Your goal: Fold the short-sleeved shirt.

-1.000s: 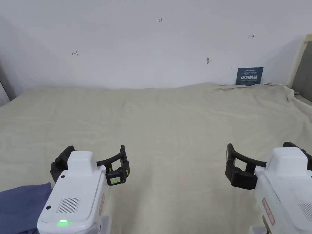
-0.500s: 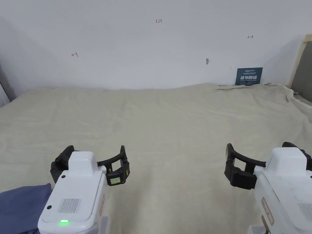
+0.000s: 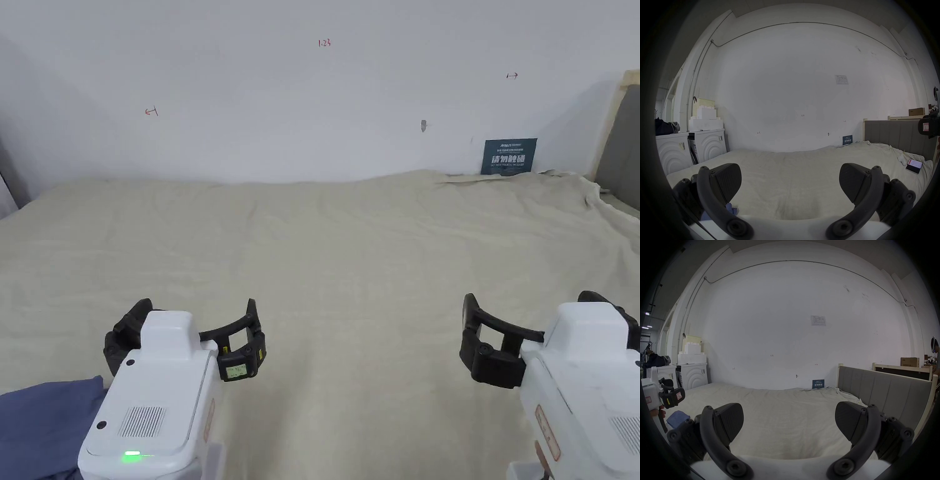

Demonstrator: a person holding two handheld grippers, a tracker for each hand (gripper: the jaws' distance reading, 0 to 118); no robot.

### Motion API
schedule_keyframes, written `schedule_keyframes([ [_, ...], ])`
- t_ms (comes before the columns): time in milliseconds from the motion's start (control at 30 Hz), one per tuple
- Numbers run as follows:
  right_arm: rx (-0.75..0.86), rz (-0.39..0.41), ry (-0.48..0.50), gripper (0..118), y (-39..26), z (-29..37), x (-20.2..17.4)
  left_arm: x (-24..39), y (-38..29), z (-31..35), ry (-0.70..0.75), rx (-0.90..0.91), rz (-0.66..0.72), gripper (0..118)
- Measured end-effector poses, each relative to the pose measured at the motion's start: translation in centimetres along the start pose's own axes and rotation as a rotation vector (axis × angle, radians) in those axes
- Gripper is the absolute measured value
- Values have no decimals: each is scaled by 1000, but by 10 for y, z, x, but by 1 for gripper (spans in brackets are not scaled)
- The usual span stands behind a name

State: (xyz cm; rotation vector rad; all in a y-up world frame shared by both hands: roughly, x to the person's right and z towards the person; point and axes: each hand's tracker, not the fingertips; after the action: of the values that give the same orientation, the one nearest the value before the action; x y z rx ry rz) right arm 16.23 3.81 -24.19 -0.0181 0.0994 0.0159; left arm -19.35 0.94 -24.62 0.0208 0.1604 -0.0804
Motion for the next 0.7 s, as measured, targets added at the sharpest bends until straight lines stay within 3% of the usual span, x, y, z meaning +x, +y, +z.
schedule_keyframes([
  [700, 6, -5, 2, 112, 2, 0, -1, -2, -2, 1, 8, -5, 4, 118],
])
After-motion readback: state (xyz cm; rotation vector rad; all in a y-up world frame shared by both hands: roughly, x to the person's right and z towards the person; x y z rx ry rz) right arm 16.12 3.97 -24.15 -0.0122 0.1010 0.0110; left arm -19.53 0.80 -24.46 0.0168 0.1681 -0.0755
